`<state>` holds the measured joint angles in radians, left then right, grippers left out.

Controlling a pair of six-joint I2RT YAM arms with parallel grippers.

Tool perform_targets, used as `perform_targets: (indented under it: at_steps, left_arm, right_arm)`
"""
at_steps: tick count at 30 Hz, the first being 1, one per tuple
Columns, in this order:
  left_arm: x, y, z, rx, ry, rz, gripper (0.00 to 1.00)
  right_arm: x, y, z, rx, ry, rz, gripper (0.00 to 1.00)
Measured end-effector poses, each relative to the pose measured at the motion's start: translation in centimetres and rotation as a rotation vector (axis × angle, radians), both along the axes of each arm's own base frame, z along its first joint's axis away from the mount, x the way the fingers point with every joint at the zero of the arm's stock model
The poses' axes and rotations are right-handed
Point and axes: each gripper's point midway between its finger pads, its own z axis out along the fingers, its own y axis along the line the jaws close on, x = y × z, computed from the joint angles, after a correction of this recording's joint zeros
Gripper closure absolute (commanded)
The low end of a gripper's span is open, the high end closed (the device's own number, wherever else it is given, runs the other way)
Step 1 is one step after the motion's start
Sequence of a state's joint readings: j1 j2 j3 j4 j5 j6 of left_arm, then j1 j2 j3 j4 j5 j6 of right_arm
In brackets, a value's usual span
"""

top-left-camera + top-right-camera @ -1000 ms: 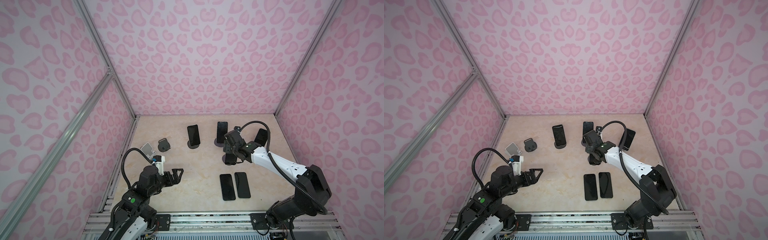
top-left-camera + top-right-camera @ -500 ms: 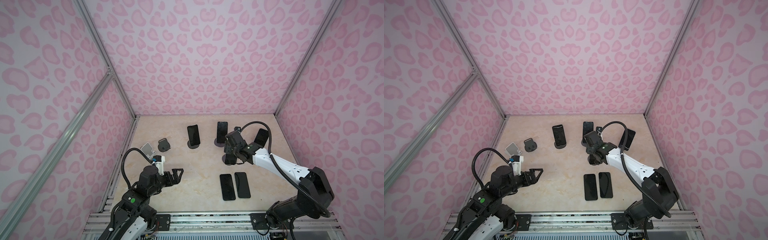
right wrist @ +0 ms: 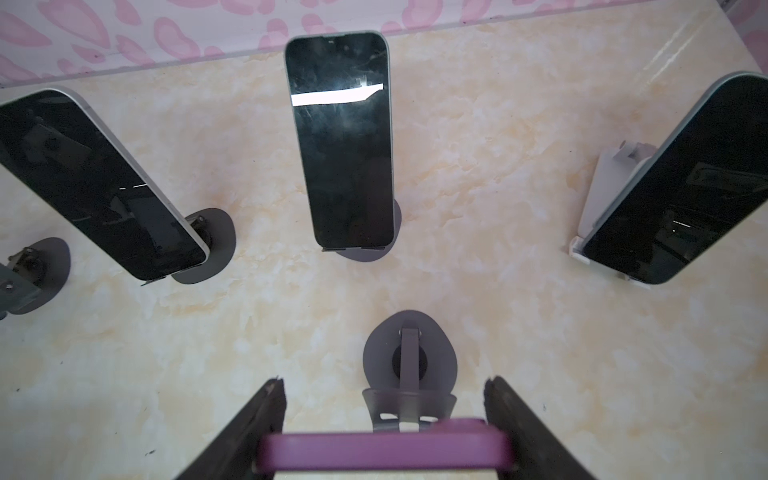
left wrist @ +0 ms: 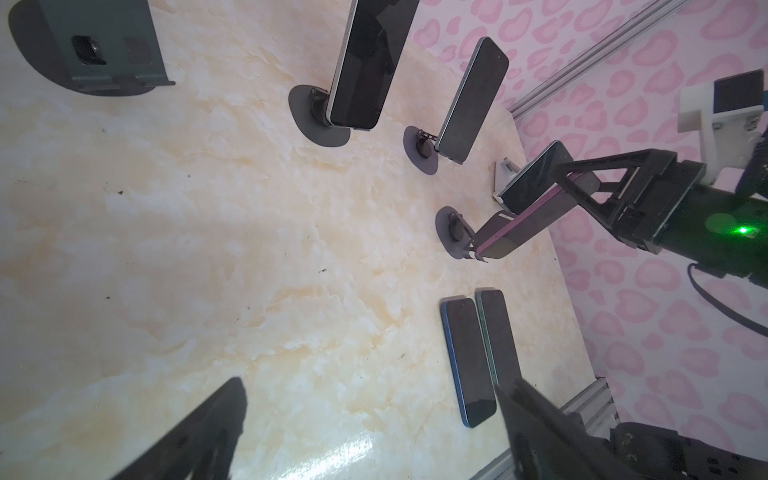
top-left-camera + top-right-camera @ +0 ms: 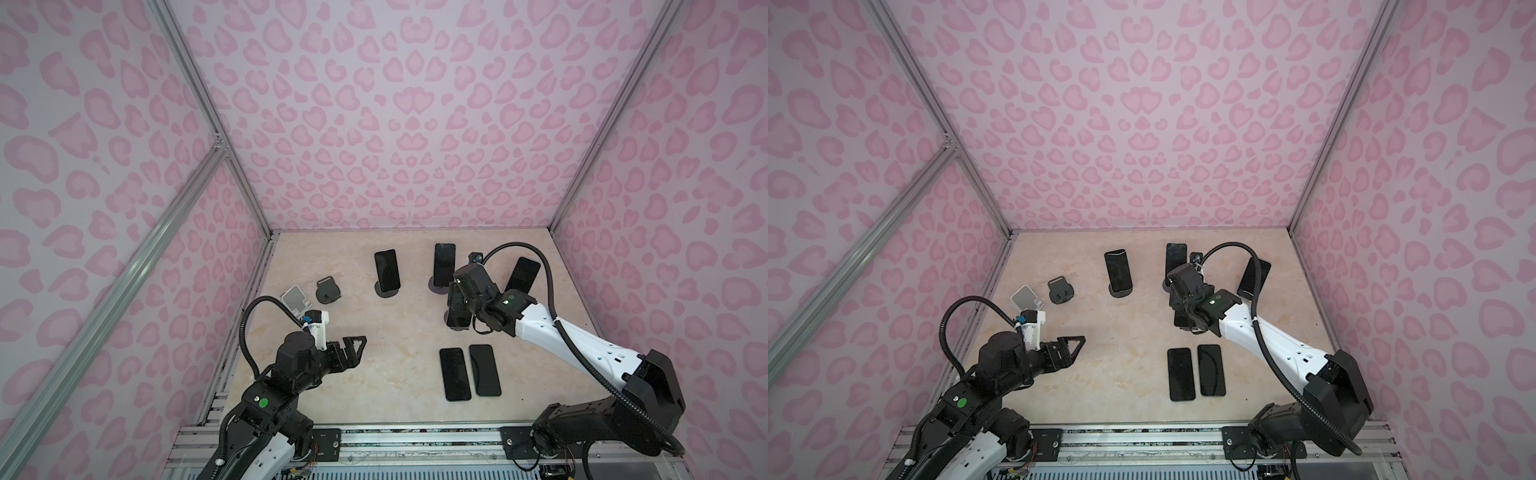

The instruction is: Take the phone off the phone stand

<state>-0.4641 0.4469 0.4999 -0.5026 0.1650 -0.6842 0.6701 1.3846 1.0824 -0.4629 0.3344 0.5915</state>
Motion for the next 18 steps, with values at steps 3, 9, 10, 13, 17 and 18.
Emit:
perform_targets:
  at_steps: [3, 9, 10, 13, 17, 18]
  left_arm:
    - [0.0, 0.0, 0.1, -0.001, -0.002, 0.0, 0.01]
    - [-0.4, 0.2, 0.8, -0.01, -0.019, 0.0, 0.01]
    - [-0.4, 0.2, 0.9, -0.011, -0.023, 0.0, 0.01]
    - [-0.5, 0.3, 1.4, -0.021, -0.039, 0.0, 0.01]
    - [-0.9, 0.4, 1.8, -0.032, -0.053, 0.0, 0.01]
    - [-1.0, 0.5, 1.9, -0.034, -0.056, 0.0, 0.01]
  right_arm:
    - [-0.3, 0.2, 0.5, 0.004, -0.011, 0.008, 0.33]
    - [-2.1, 1.6, 0.8, -0.007, -0.003, 0.044, 0.33]
    - [-2.5, 2.1, 0.8, -0.011, -0.002, 0.054, 0.33]
    - [-3.9, 3.2, 0.9, -0.017, 0.004, 0.079, 0.33]
    - [-5.6, 4.6, 1.3, -0.009, -0.002, 0.104, 0.34]
    - [-6.0, 5.0, 1.3, -0.008, 0.0, 0.11, 0.34]
